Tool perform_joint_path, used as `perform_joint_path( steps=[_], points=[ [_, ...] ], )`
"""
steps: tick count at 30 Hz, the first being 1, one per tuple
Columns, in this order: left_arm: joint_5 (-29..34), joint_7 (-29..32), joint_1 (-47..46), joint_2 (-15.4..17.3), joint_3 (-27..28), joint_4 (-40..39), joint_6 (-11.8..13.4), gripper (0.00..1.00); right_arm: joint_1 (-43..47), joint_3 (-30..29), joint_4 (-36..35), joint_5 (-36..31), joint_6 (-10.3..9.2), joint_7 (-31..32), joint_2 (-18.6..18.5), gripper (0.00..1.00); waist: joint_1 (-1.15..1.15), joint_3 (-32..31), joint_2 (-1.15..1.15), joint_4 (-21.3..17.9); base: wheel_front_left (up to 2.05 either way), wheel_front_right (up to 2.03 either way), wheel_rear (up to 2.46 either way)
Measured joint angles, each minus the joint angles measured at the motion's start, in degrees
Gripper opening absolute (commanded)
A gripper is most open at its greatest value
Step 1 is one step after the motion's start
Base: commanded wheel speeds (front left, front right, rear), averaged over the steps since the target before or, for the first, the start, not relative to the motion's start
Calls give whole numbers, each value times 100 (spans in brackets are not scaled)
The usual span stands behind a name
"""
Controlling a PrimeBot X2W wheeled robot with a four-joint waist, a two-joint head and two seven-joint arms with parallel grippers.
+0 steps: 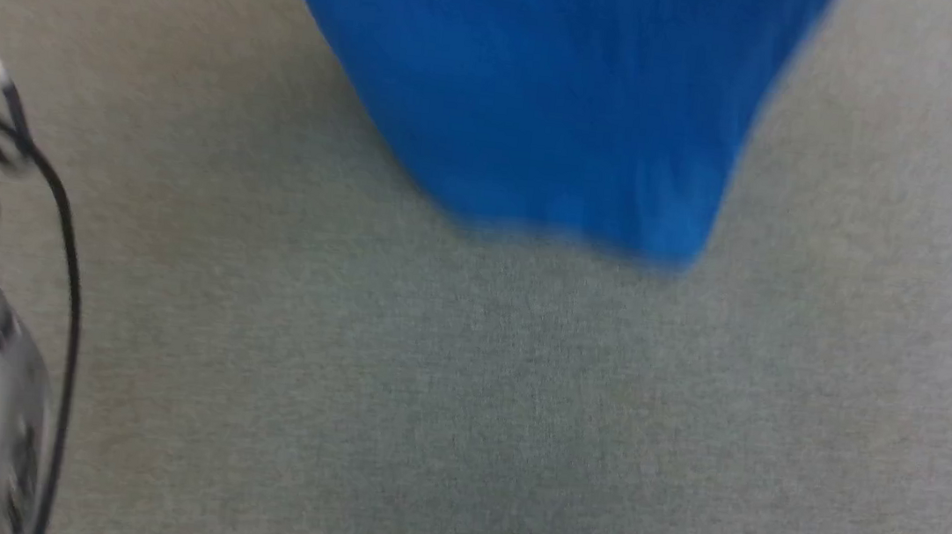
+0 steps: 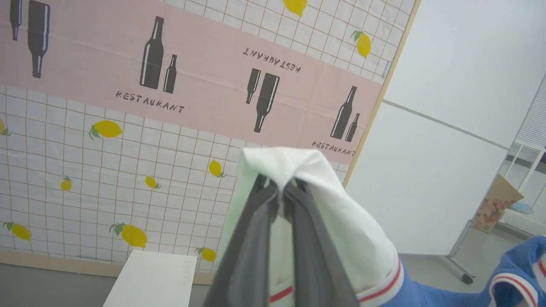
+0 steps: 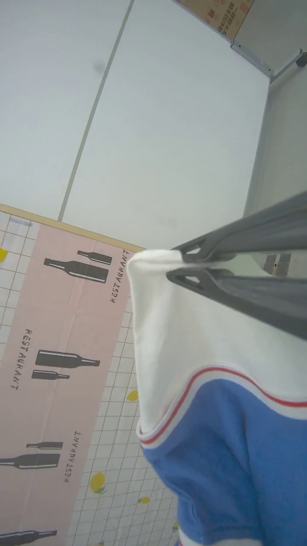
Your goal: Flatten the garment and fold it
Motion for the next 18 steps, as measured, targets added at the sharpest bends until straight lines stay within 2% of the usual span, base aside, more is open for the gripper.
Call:
perform_joint_path(
  steps=[6, 10, 15, 18],
  points=[
    [98, -987, -1324, -15, 222, 611, 54, 0, -1335, -42, 370, -399, 0, -635, 4, 0, 1, 671, 0, -80, 0, 0, 0],
    [111, -1508, -1808, -11, 292, 1021, -100, 0, -1880, -148, 601, -731, 0, -1214, 41, 0, 1, 1017, 0, -130, 0, 0, 0],
    [54, -1684, -1663, -14, 256, 1622, -356, 0, -1699, -73, 1136, -837, 0, -1538, 186, 0, 2, 1165, 0, -169, 0, 0, 0],
    [104, -1572, -1079, 58, 24, 1933, -572, 0, -1140, 54, 1416, -683, 0, -1634, 227, 0, 1, 1079, 0, -167, 0, 0, 0]
  ],
)
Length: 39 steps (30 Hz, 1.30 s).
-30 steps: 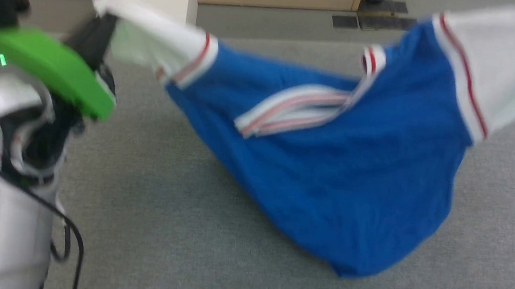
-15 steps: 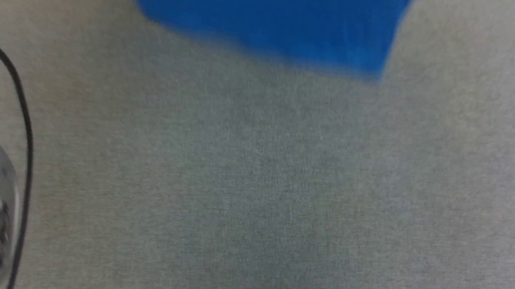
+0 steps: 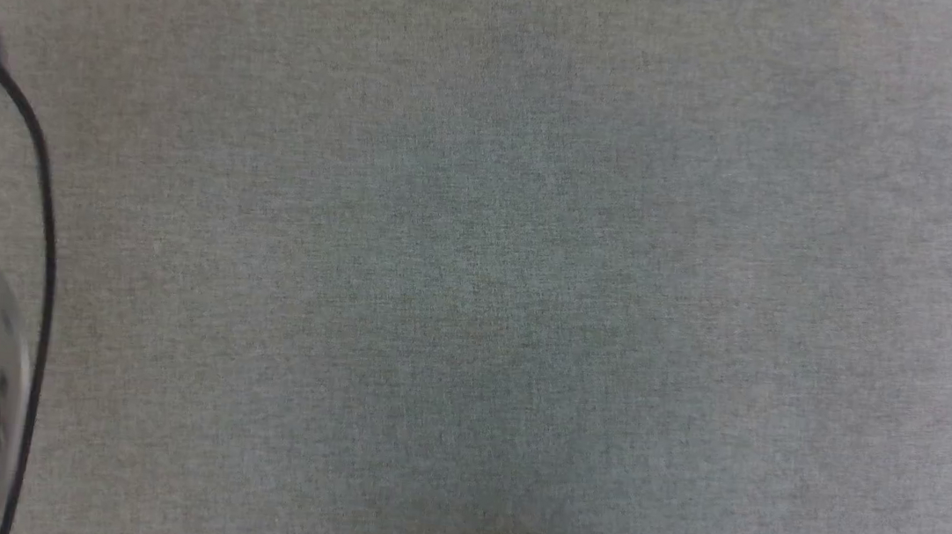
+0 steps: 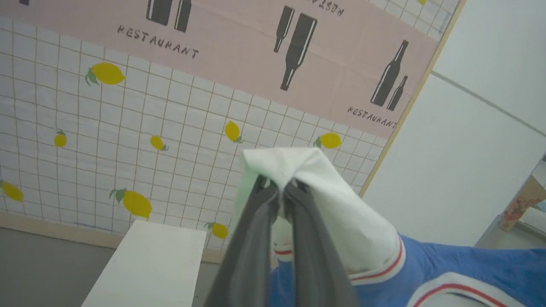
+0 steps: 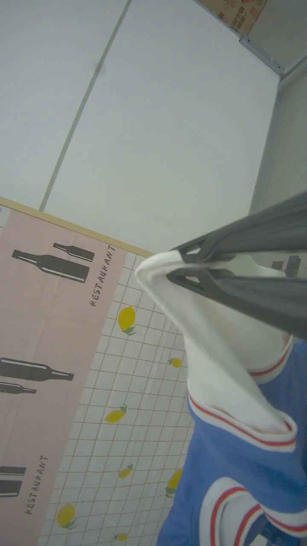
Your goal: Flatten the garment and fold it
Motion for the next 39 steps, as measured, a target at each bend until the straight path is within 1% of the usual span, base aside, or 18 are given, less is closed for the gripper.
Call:
perform_joint_path(
  steps=[4, 6, 8, 12, 15, 18, 21, 24, 27, 30, 34, 37, 39],
  points=[
    [52, 209, 1012, 78, -233, 243, -174, 0, 817, 189, 218, 333, 0, -49, -7, 0, -1, -189, 0, 40, 0, 0, 0],
    [112, 248, 1593, 162, -392, 256, -225, 0, 1295, 314, 242, 563, 0, -22, -44, 0, -1, -321, 0, 71, 0, 0, 0],
    [78, 279, 2152, 149, -425, 246, -232, 0, 1767, 387, 196, 780, 0, 21, -91, 0, -1, -458, 0, 101, 0, 0, 0],
    [-71, 413, 3410, 44, -437, 76, -221, 0, 2906, 443, -159, 1165, 0, 202, -190, 0, -2, -790, 0, 157, 0, 0, 0],
    [-167, 568, 4314, -24, -424, -208, -167, 0, 3828, 326, -573, 1325, 0, 380, -205, 0, -2, -1060, 0, 196, 0, 0, 0],
    [-347, 736, 5150, -83, -357, -597, -41, 0, 4713, 67, -1013, 1404, 0, 568, -168, 0, -2, -1338, 0, 231, 0, 0, 0],
    [-491, 968, 5945, -142, -276, -1061, 140, 0, 5533, -314, -1432, 1399, 0, 786, -26, 0, -2, -1619, 0, 264, 0, 0, 0],
    [-592, 1252, 6745, -186, -248, -1552, 328, 0, 6329, -681, -1822, 1327, 0, 998, 174, 0, -2, -1905, 0, 300, 0, 0, 0],
    [-694, 1512, 7432, -182, -237, -1934, 497, 0, 6975, -1013, -2056, 1272, 0, 1144, 421, 0, -2, -2154, 0, 335, 0, 0, 0],
    [-672, 1704, 7988, -179, -269, -2252, 662, 0, 7559, -1363, -2146, 1174, 0, 1229, 637, 0, -3, -2371, 0, 387, 0, 0, 0],
    [-737, 1940, 8644, -278, -308, -2595, 850, 0, 8218, -1816, -2146, 1118, 1, 1391, 888, 0, -3, -2616, 0, 495, 0, 0, 0],
    [-759, 2096, 9080, -294, -312, -2796, 999, 0, 8559, -2063, -2102, 1083, 0, 1691, 960, 0, -3, -2758, 0, 571, 0, 0, 0],
    [-804, 2216, 9307, -300, -314, -2897, 1049, 0, 8719, -2131, -2086, 1078, 0, 1892, 970, 0, -3, -2821, 0, 607, 0, 0, 0]
  ],
)
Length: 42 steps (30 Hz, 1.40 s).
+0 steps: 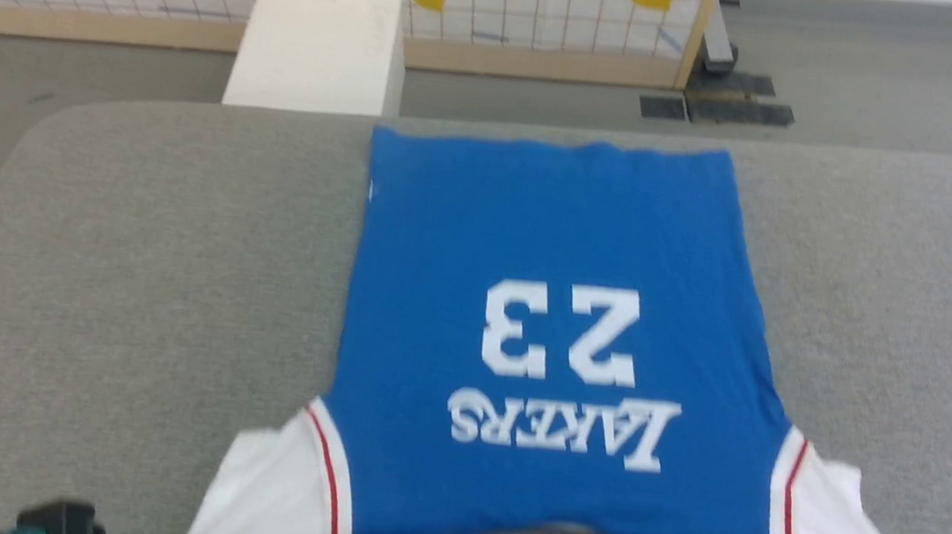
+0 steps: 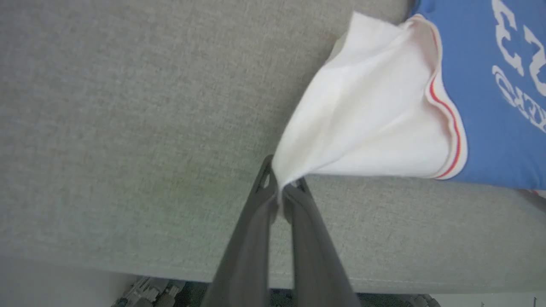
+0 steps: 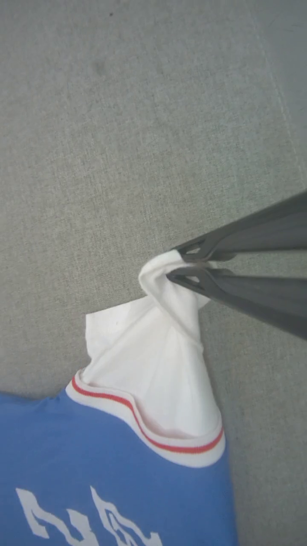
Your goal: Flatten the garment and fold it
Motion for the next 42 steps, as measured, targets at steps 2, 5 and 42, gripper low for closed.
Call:
perform_joint_path(
  steps=[2, 5, 42],
  points=[
    [-15, 170, 259, 2, -22, -93, 65, 0, 168, -51, 19, 65, 0, 305, 8, 0, 0, -49, 0, 53, 0, 0, 0],
    [-44, 375, 486, 41, -66, -154, 103, 0, 349, -68, 99, 159, 0, 728, 13, 0, 0, -54, 0, 90, 0, 0, 0],
    [-44, 247, 37, 60, -386, -125, -69, 0, -1139, 281, -19, 460, 0, -2031, 2, 100, 0, 267, 0, 256, 0, 0, 0]
  ],
)
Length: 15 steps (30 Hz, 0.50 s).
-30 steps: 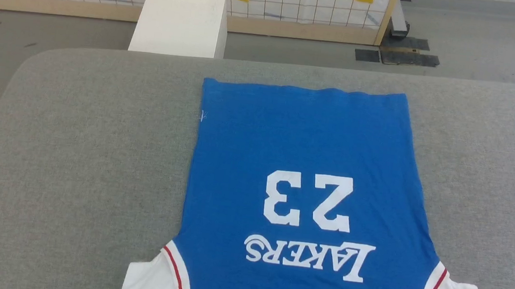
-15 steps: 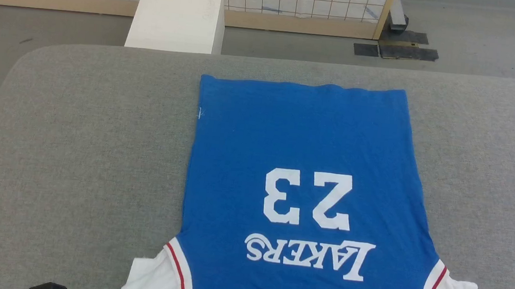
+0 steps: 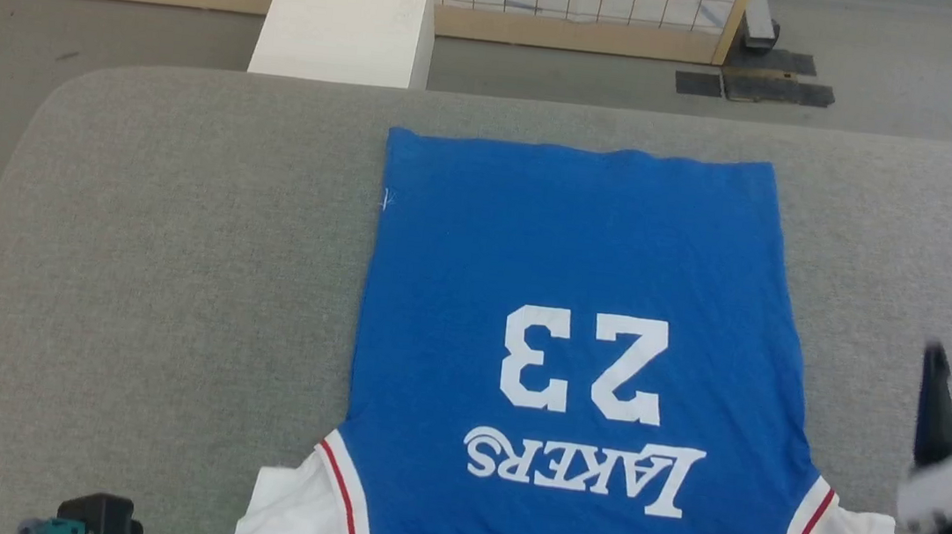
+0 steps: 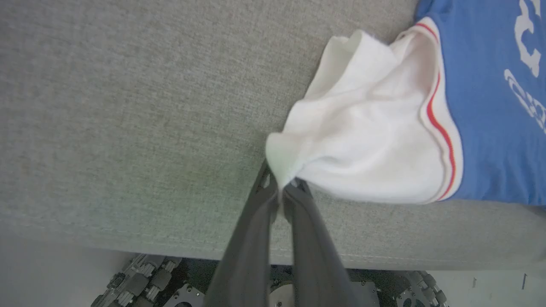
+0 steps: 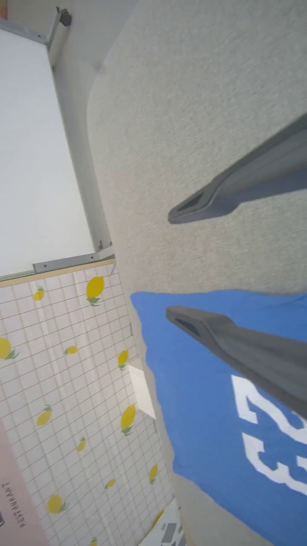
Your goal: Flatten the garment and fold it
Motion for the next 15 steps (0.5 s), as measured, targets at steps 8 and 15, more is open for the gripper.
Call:
perform_joint_path(
  steps=[8, 15],
  points=[
    [58, 10, -402, 67, -79, -281, -44, 0, -2135, 359, 1473, -77, 0, -148, -500, 100, 0, 411, 0, 115, 0, 0, 0],
    [101, -60, -839, 55, -141, -448, -78, 0, -4050, 567, 2742, -47, 0, 1010, -1177, 100, 1, 1168, 0, 339, 0, 0, 0]
  ],
)
